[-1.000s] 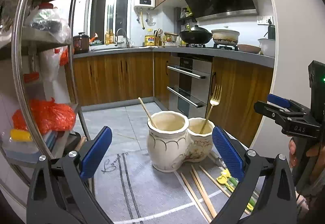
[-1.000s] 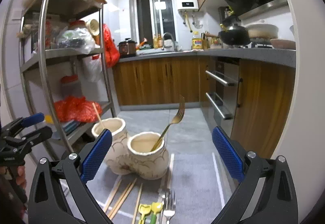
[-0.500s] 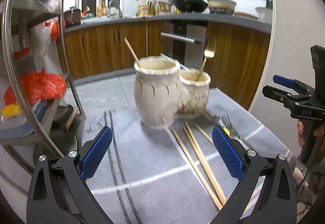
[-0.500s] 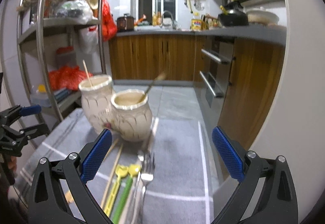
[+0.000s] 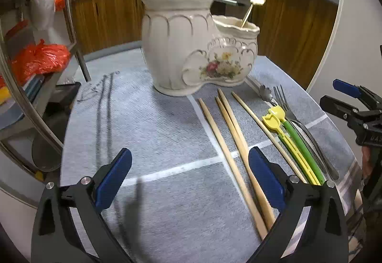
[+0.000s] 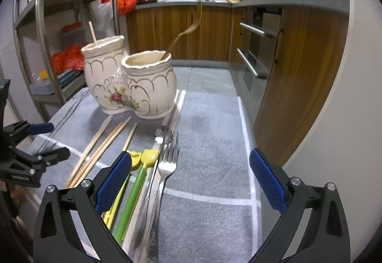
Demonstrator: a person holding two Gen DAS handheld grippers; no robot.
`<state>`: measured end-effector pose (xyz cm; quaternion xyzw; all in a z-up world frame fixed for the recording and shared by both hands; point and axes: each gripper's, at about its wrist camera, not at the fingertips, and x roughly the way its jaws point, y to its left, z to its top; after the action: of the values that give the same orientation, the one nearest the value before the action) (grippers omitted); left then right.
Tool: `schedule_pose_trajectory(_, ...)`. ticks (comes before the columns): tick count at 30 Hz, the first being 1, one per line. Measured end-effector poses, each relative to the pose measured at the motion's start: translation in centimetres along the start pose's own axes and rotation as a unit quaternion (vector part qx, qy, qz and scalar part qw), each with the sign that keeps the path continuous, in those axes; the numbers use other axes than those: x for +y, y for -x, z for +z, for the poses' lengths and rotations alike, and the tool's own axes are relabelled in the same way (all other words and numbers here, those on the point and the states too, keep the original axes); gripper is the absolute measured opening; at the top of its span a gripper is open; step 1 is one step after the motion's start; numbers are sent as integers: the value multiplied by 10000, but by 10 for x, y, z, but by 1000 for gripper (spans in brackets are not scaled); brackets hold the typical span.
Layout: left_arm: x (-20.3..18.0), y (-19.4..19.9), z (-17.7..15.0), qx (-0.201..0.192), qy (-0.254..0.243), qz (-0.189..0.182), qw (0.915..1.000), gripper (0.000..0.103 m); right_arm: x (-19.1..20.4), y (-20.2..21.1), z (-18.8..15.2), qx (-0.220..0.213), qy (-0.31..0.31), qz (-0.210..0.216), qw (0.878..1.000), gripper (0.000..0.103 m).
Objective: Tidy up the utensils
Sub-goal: 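Withdraw both tools from the holder back toward the utensils on the mat, then grasp another wooden chopstick with the left tool while the right tool grasps a silver fork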
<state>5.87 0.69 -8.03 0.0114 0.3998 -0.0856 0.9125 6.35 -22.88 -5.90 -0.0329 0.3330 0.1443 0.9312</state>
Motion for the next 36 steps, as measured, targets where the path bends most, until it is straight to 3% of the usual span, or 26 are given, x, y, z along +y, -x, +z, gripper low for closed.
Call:
schedule_pose_trajectory(8, -12, -12, 6, 281, -244, 105, 9993, 76, -3, -19, 4, 287, 41, 88, 9995, 95)
schedule_pose_trajectory(13, -14, -16, 8, 408, -263, 126, 9987, 68, -2, -33, 15, 466, 105, 215, 9986, 67)
schedule_pose_trajectory(17, -17, -21, 9, 531, -327, 156, 9979, 58, 0, -48, 19, 658, 174, 484, 9965, 54)
schedule_pose_trajectory(19, -18, -23, 10, 580, -324, 98, 9977, 49, 1, -55, 21, 764, 149, 628, 9950, 45)
schedule_pose_trajectory(22, -21, -24, 10, 623, -324, -63, 9975, 29, -1, -66, 24, 889, 39, 940, 9916, 43)
schedule_pose_trajectory(24, -24, -24, 10, 652, -349, -140, 9972, 22, -3, -72, 26, 958, -11, 1098, 9893, 39)
schedule_pose_trajectory(31, -22, -28, 15, 753, -240, -296, 9964, 17, -15, -87, 28, 1192, -328, 1496, 9810, 31)
schedule_pose_trajectory(32, -22, -29, 16, 764, -214, -313, 9964, 17, -15, -87, 28, 1196, -338, 1553, 9800, 23)
schedule_pose_trajectory(34, -20, -30, 18, 774, -215, -308, 9963, 17, -13, -83, 30, 1163, -291, 1516, 9811, 20)
schedule_pose_trajectory(36, -23, -30, 18, 771, -268, -244, 9964, 9, -11, -80, 32, 1105, -276, 1516, 9819, 20)
